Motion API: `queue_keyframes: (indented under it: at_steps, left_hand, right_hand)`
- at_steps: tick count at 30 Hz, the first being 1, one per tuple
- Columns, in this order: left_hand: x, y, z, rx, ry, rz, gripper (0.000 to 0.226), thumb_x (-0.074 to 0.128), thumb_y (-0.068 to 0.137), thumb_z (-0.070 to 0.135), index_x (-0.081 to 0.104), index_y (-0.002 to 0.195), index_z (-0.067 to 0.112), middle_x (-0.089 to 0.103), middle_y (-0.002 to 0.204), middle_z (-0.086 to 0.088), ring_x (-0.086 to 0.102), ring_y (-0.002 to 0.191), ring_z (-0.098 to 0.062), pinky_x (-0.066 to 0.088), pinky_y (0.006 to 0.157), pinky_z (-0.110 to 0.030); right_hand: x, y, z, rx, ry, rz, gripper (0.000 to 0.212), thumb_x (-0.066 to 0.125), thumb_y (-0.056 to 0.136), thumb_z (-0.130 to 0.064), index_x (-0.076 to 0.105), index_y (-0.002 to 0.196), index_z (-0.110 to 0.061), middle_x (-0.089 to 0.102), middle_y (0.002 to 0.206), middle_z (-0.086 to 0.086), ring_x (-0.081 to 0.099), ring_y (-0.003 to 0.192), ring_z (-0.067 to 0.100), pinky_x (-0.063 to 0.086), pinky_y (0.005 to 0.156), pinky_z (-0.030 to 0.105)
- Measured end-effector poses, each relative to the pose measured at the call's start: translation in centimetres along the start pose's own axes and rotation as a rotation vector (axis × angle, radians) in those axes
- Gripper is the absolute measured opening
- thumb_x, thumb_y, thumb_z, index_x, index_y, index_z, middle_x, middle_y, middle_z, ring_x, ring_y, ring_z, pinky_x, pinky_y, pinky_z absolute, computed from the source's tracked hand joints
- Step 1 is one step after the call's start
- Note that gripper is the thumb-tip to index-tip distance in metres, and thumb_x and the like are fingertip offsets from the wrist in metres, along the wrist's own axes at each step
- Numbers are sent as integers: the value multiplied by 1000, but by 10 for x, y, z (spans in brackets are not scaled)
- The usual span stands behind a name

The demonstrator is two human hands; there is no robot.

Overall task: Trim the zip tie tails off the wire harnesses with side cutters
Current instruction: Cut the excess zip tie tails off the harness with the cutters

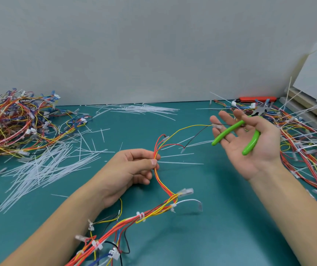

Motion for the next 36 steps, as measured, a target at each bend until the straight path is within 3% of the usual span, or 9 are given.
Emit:
queue_keyframes:
  at_steps: [5,9,17,22,27,32,36]
  left_hand:
    - [0,0,0,1,15,-9,23,78,78,19,80,100,13,70,85,-9,59,61,-14,52,54,-21]
    - [-1,1,-1,6,22,-14,21,82,81,15,79,103,12,70,86,-8,59,61,-14,52,55,-21]
    - [0,1,-2,-3,-7,19,39,81,76,18,73,111,4,73,88,-11,59,60,-14,52,53,-21]
    - [-3,3,-1,-33,-83,19,20,65,95,5,72,113,0,74,92,-10,62,62,-13,54,55,-21]
    - [-6,3,3,-66,-157,1,24,56,100,7,69,118,-1,76,98,-12,66,65,-14,56,58,-23]
    - [-7,3,4,-53,-205,-8,28,74,81,24,78,104,8,75,93,-7,66,67,-11,57,60,-22]
    - [-9,5,2,-36,-237,39,23,80,74,18,78,96,10,73,88,-4,65,65,-11,57,59,-22]
  right_hand:
    - [-1,0,4,58,29,-2,20,51,98,-17,59,115,-10,70,125,21,73,109,43,56,93,47]
    - [-1,0,5,96,39,-3,24,51,98,-17,57,120,-10,69,127,25,72,111,44,55,99,49]
    - [-1,0,1,79,60,0,21,49,99,-17,54,118,-9,72,120,25,72,110,44,53,103,49]
    - [-1,0,0,61,46,5,21,49,99,-17,53,117,-9,73,117,25,72,111,44,53,103,50]
    - [-1,0,2,56,12,0,22,48,99,-18,52,119,-9,73,118,25,72,111,42,53,103,49]
    - [-2,0,4,67,-78,-21,21,47,100,-19,52,119,-11,71,123,26,72,114,39,52,106,48]
    - [-2,1,9,70,-180,-33,21,47,100,-18,57,117,-12,71,124,26,69,119,37,52,106,48]
Point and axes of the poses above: each hand's wrist, its own y-axis towards the middle knuckle, its own x-axis out of the palm, z = x × y, the point moved 1 cm from there along y, towards the middle knuckle
